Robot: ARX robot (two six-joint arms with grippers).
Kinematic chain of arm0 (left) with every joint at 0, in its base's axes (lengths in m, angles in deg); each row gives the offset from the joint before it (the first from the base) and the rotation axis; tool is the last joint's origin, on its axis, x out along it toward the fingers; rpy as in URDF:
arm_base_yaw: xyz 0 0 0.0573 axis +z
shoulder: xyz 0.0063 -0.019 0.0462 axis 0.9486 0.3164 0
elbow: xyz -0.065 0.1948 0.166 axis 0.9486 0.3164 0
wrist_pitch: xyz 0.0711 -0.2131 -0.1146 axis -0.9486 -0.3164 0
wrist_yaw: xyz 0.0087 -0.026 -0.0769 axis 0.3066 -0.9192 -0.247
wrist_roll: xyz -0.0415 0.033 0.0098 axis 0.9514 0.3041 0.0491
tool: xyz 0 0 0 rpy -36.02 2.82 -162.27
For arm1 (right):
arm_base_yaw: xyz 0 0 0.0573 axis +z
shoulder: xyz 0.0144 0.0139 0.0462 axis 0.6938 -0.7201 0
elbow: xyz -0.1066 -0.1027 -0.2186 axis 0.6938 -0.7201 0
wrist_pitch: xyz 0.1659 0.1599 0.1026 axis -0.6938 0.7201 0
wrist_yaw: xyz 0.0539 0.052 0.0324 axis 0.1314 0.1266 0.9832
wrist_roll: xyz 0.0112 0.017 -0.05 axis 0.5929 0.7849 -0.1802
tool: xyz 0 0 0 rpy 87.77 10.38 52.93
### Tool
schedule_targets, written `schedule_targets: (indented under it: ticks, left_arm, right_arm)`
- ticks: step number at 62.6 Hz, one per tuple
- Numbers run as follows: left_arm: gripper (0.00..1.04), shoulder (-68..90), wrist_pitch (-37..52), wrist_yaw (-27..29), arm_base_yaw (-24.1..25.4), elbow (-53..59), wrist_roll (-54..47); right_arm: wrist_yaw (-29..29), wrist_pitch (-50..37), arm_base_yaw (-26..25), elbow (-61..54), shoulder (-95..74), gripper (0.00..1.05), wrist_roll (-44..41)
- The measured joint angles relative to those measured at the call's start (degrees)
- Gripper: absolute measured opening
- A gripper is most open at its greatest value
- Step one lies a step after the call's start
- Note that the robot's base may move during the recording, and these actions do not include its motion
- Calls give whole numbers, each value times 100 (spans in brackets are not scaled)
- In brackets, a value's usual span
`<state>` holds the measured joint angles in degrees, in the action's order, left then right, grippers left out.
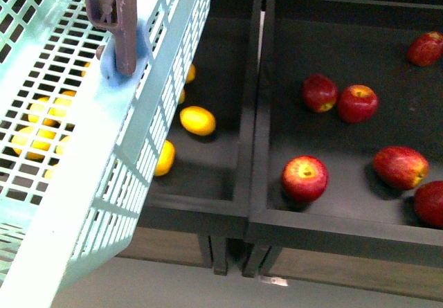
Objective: Pick lemon and mango into basket
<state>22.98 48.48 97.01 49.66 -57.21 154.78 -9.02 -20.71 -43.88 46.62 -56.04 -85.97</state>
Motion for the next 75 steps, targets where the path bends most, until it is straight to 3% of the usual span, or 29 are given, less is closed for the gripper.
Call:
schedule_targets:
  ticks: [67,75]
  left_arm:
    - [16,-4,0,-2,0,-2,-7]
    - [16,-11,0,197,72,-2,-39]
  right_arm:
    - [57,4,0,0,-7,96,-2]
    - [72,2,-11,-2,-2,96,0]
